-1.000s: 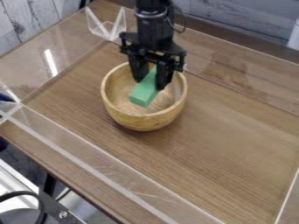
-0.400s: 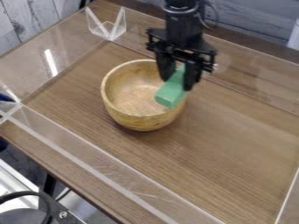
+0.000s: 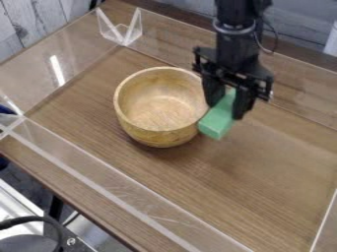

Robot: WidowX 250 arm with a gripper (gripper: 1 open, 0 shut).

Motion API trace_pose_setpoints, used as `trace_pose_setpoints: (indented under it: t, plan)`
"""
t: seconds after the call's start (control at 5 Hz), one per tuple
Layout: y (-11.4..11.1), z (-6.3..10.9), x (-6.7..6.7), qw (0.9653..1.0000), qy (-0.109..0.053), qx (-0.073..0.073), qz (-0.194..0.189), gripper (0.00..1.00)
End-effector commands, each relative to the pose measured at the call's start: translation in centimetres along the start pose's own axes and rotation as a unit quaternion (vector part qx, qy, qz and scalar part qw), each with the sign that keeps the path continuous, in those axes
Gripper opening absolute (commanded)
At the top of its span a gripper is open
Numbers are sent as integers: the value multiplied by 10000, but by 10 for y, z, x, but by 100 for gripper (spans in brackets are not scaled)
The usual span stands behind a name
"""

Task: Remove the green block from inside the brown bowl and put it on the table

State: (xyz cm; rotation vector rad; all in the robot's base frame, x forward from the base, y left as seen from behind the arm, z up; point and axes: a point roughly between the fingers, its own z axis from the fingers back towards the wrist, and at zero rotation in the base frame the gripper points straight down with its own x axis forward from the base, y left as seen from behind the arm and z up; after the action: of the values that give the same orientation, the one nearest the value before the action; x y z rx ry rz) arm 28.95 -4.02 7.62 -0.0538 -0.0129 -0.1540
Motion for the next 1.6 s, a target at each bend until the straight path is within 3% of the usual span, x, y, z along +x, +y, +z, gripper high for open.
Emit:
trace_pose_setpoints:
  t: [0.0, 0.2, 0.6, 1.4]
  plan:
    - [-8, -3, 5, 9998, -154, -30, -106, 0]
    - [-14, -20, 2, 9997, -102, -73, -210, 0]
    - [-14, -35, 0, 9995, -65, -102, -283, 0]
    - [-12, -37, -5, 9992, -70, -196, -348, 0]
